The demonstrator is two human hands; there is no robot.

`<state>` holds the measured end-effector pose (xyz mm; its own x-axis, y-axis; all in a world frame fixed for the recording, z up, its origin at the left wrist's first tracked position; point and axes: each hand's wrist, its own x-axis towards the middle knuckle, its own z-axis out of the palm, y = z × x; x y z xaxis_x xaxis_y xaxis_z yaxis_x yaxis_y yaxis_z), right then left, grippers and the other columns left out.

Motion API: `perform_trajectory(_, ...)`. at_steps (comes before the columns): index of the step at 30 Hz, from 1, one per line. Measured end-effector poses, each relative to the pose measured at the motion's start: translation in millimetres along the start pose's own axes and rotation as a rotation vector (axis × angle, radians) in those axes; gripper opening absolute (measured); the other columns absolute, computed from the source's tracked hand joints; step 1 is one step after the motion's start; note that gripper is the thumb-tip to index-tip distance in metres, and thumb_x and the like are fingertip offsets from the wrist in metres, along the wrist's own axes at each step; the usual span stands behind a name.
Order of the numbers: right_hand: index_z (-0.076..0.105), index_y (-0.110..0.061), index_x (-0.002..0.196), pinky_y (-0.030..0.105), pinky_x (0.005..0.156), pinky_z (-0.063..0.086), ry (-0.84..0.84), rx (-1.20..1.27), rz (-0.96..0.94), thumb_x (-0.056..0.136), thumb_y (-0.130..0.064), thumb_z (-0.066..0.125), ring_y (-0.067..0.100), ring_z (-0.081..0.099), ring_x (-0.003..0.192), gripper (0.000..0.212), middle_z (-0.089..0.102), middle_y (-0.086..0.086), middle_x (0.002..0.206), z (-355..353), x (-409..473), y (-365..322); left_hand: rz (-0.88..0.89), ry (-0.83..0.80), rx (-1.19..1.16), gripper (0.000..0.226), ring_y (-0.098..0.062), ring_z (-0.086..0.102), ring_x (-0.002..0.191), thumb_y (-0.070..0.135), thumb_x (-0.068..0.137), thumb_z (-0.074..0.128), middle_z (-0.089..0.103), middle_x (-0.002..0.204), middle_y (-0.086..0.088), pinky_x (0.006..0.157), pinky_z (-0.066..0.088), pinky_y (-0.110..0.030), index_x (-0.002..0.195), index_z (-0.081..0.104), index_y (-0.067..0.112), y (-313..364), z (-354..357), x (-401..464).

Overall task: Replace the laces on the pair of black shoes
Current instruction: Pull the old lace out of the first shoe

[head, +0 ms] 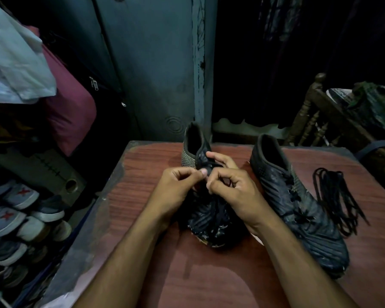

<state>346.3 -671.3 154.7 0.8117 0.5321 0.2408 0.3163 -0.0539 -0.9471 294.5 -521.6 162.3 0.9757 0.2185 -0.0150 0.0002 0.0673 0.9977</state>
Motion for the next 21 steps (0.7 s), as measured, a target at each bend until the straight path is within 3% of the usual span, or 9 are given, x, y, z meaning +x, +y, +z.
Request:
perform_trajectory(3,0.064,-0.03,0.059,0.026,0.109,0.035,0.02,0.011,0.006,0.071,-0.037,0.065,-0.009,0.045,0.133,0.014,0.054,-0.012,0.141,-1,1,2,-0.013,-0.054,-0.089,0.028,-0.012,0.057,0.06,0.015,0.093,0.069,0.063,0.066,-0.006,0.063,0.045,-0.028,0.065,0.069,0.015,-1,-4,1)
perform_trajectory(7,0.061,-0.02,0.062,0.033,0.106,0.041,0.202,0.087,0.037,0.079,-0.03,0.063,-0.001,0.059,0.119,0.02,0.066,-0.012,0.126,0,6,10,0.042,-0.148,-0.128,0.022,-0.016,0.056,0.068,0.02,0.087,0.076,0.061,0.073,-0.009,0.067,0.044,-0.03,0.068,0.068,0.012,0,-8,-3)
perform_trajectory(9,0.067,-0.015,0.074,0.041,0.106,0.046,0.299,0.121,0.041,0.084,-0.035,0.063,0.009,0.065,0.111,0.022,0.071,-0.009,0.117,3,9,12,0.225,-0.095,0.064,0.015,-0.013,0.06,0.075,0.026,0.083,0.08,0.065,0.079,-0.004,0.071,0.046,-0.024,0.075,0.074,0.014,1,-9,-2)
perform_trajectory(12,0.066,-0.021,0.085,0.053,0.092,0.054,0.47,0.154,0.004,0.093,-0.045,0.06,0.028,0.069,0.094,0.026,0.075,0.002,0.098,3,9,10,0.428,0.065,0.462,0.024,-0.004,0.062,0.088,0.045,0.075,0.08,0.066,0.09,0.011,0.081,0.044,-0.015,0.093,0.079,0.03,-4,-9,4)
perform_trajectory(14,0.062,-0.02,0.087,0.04,0.074,0.053,0.621,0.167,-0.034,0.103,-0.035,0.055,0.017,0.065,0.075,0.023,0.072,-0.002,0.087,-5,9,4,0.469,0.189,0.676,0.024,-0.002,0.06,0.093,0.041,0.077,0.083,0.061,0.093,0.015,0.082,0.041,-0.01,0.098,0.075,0.034,-9,-8,5)
perform_trajectory(17,0.053,-0.02,0.089,0.026,0.046,0.034,0.757,0.262,-0.103,0.108,-0.022,0.047,0.01,0.041,0.051,0.02,0.059,-0.005,0.073,-14,6,-10,0.466,0.233,0.747,0.038,0.005,0.057,0.092,0.026,0.079,0.086,0.057,0.098,0.017,0.081,0.037,-0.003,0.113,0.071,0.031,-15,-4,6)
perform_trajectory(19,0.05,-0.024,0.094,0.024,0.041,0.03,0.798,0.285,-0.135,0.109,-0.02,0.046,0.011,0.038,0.046,0.017,0.054,-0.004,0.073,-18,6,-14,0.454,0.243,0.747,0.043,0.003,0.058,0.09,0.027,0.079,0.086,0.059,0.101,0.014,0.081,0.041,-0.005,0.119,0.069,0.029,-18,-2,8)
perform_trajectory(21,0.053,-0.028,0.105,0.028,0.041,0.042,0.824,0.239,-0.139,0.108,-0.021,0.047,0.011,0.05,0.051,0.01,0.057,-0.003,0.085,-17,7,-10,0.444,0.253,0.756,0.04,0.001,0.059,0.089,0.032,0.081,0.085,0.062,0.1,0.013,0.081,0.046,-0.011,0.117,0.07,0.026,-21,0,10)
